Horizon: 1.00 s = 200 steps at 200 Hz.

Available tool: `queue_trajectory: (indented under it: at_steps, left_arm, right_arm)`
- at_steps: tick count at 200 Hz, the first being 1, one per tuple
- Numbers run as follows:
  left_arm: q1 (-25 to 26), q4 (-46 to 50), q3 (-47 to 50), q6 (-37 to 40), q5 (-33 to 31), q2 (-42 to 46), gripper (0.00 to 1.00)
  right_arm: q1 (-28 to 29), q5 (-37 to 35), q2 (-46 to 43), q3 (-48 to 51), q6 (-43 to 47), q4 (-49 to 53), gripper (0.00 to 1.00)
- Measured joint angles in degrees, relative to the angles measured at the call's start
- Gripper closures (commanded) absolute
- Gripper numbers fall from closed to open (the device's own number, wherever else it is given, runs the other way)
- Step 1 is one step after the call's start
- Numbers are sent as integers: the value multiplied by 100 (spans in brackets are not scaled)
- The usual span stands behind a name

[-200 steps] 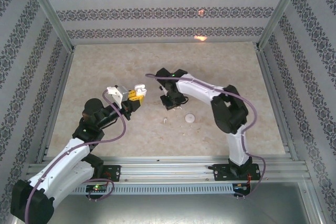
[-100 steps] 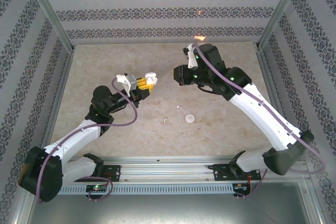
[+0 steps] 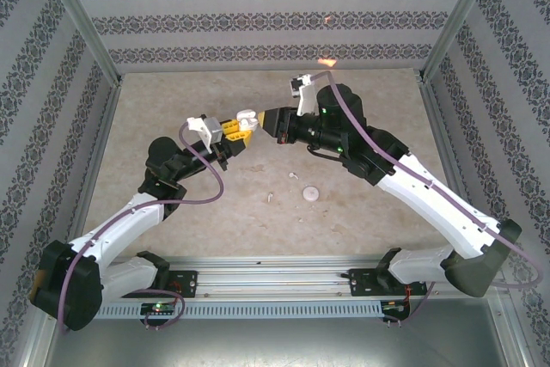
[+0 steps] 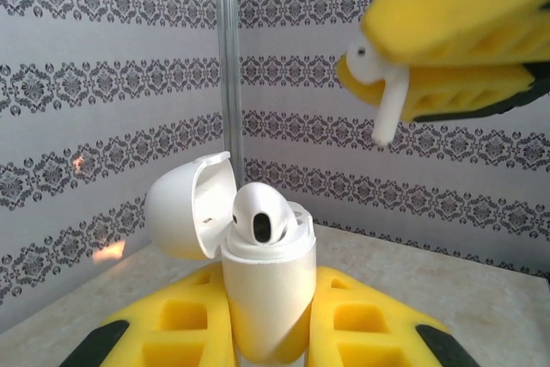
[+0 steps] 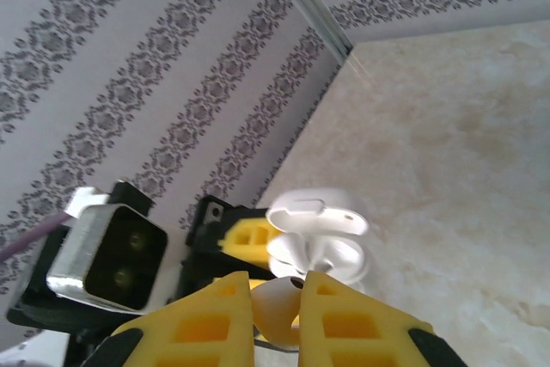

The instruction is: Insert wireless bluetooth earbuds into charging case

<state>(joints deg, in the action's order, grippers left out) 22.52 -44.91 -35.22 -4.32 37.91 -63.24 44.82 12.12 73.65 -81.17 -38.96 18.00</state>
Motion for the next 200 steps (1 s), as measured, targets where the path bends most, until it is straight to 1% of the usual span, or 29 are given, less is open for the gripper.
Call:
queue_trajectory:
  at_steps: [71,120,200]
  left_arm:
    - [2,-59,11,-24,-20,74,100]
    - [4,-48,50,-24,-20,162,100]
    - [39,72,92,-22,-48,201,100]
  right_arm:
    - [9,101,210,9,-192,-431,86]
    - [9,173,455,2,-286,-487,85]
    - [7,286,592,2,-358,-546,86]
